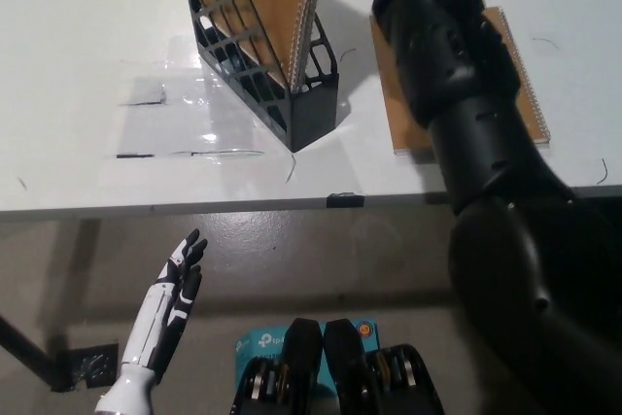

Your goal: Use the right hand to pick up a book from the book holder on the left side and put it on another book on the right side

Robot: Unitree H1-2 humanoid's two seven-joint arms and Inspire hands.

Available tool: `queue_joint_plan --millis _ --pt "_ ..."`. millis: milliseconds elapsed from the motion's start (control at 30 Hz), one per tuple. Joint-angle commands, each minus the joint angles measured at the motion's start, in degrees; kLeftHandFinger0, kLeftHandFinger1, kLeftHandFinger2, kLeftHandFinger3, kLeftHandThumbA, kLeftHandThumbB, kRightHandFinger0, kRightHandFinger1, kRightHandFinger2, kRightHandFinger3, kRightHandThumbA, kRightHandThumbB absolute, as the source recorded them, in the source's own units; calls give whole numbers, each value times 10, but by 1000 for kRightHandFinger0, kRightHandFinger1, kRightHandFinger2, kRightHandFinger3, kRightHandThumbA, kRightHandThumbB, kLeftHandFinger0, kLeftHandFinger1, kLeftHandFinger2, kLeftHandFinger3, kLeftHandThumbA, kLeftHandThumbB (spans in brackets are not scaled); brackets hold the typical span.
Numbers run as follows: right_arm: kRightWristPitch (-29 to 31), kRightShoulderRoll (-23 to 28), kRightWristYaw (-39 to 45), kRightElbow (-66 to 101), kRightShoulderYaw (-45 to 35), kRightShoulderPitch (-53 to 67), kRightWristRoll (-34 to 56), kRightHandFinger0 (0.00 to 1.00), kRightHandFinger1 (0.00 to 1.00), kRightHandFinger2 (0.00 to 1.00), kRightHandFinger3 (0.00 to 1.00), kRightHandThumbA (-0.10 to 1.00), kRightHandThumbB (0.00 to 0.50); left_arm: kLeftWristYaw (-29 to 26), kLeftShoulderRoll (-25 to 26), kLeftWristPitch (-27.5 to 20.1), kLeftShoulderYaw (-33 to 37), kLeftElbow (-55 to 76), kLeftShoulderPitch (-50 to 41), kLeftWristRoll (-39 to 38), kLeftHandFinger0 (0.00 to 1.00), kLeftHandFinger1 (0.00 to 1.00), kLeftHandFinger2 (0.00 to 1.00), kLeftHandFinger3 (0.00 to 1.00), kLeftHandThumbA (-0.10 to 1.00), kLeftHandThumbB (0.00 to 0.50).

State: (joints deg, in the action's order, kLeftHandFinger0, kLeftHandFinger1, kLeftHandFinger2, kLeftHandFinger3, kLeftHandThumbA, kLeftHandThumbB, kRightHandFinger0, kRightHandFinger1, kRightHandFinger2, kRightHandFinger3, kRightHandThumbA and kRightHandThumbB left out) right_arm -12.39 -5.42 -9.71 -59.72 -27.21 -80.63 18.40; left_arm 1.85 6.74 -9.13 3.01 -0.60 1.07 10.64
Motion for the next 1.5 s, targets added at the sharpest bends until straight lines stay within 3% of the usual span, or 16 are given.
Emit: queue_joint_plan --millis 0,133,267,400,667,1000,1067,1100,1167,1467 --pt "-9 63 11 51 -74 -222 132 0 176 739 1000 -100 65 2 6 -17 -2 12 15 -7 1000 1000 1000 1000 1000 99" --pt "-23 85 29 43 -113 -237 167 0 174 734 1000 -100 22 3 5 -15 -1 12 11 -9 1000 1000 1000 1000 1000 95" --pt "-36 100 34 34 -135 -250 177 0 194 716 1000 -100 40 -2 3 -19 0 10 8 -4 1000 1000 1000 1000 1000 90" --pt "-41 112 33 29 -154 -261 187 0 178 703 1000 -100 23 -4 2 -19 0 10 5 -1 1000 1000 1000 1000 1000 87" --pt "-54 131 22 51 -185 -271 209 0 221 818 1000 -100 1 -3 1 -26 1 6 0 -4 1000 1000 1000 1000 1000 85" --pt "-74 171 10 72 -197 -241 206 0 167 711 1000 -100 0 0 5 -29 0 6 -6 -6 1000 1000 1000 1000 1000 89" --pt "-77 178 8 72 -201 -236 211 0 106 603 1000 -100 0 0 5 -31 -1 3 -6 -9 1000 1000 1000 1000 1000 89" --pt "-82 186 4 67 -208 -234 216 0 166 658 1000 -100 25 -1 5 -31 -1 5 -7 -8 1000 1000 1000 1000 1000 88" --pt "-83 194 -5 61 -215 -231 220 0 182 691 1000 -100 28 -3 5 -32 -2 5 -8 -7 1000 1000 1000 1000 1000 84" --pt "-96 225 -5 37 -232 -200 231 0 198 693 1000 -100 22 -8 5 -36 -5 4 -17 -3 1000 1000 1000 1000 1000 71"
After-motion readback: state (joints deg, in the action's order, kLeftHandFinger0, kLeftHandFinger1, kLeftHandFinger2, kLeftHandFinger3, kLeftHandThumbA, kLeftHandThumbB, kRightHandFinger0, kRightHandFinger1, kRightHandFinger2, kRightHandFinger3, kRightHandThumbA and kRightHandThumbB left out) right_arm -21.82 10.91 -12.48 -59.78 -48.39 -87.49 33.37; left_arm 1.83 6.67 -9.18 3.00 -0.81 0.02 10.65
